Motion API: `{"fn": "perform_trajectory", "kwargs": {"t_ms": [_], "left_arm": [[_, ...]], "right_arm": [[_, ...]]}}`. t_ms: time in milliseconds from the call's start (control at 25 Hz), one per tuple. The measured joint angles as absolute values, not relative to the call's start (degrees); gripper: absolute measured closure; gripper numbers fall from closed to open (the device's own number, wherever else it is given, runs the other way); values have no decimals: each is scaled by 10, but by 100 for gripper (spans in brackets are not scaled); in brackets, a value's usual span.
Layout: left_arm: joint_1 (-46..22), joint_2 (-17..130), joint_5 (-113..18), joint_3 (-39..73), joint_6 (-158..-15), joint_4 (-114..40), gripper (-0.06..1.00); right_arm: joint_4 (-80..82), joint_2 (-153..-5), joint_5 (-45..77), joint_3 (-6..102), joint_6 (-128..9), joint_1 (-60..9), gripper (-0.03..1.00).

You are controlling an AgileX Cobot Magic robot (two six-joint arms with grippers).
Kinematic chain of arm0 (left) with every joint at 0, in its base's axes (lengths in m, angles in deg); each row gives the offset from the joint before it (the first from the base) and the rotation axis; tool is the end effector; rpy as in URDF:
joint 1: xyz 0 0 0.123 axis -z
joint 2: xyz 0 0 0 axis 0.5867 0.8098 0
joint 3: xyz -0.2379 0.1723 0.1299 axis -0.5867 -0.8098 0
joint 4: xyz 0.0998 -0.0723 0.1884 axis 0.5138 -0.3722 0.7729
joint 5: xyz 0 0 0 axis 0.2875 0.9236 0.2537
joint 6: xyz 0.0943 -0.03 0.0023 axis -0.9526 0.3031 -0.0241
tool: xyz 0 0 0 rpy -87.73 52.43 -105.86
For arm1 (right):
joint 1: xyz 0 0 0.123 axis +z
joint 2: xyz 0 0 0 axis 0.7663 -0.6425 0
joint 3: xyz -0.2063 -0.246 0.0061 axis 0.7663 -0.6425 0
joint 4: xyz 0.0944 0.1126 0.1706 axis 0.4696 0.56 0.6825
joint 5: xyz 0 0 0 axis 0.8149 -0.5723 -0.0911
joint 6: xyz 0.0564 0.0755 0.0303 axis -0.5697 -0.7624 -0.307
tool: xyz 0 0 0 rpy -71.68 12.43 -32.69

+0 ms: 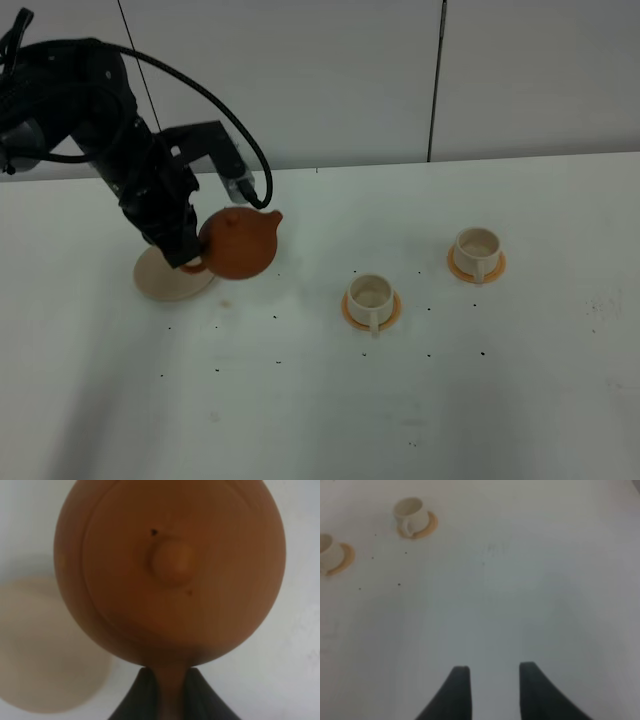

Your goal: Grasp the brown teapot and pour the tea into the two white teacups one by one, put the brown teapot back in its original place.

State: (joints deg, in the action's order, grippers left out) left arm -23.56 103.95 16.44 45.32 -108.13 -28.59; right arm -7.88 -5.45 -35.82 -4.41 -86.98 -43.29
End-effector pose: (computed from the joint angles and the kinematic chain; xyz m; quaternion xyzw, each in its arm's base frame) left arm 0.4336 -0.1033 0.2739 0.5469 0.8273 0.0056 0.1282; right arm -0.0571 -0.0078 0.2560 -0.0160 0.8568 0.0445 0.5135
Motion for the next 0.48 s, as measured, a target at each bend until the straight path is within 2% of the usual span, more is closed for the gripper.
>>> {"fn": "perform_trajectory", "kwargs": {"t_ms": [240, 480], "left_arm": [[-224, 1038, 165, 531, -1065, -287, 77], [-222, 1041, 165, 544, -1063, -286, 77]], "right_arm": [[-78, -55, -358, -44, -870, -433, 73], [-77, -55, -358, -44, -870, -433, 73]]}}
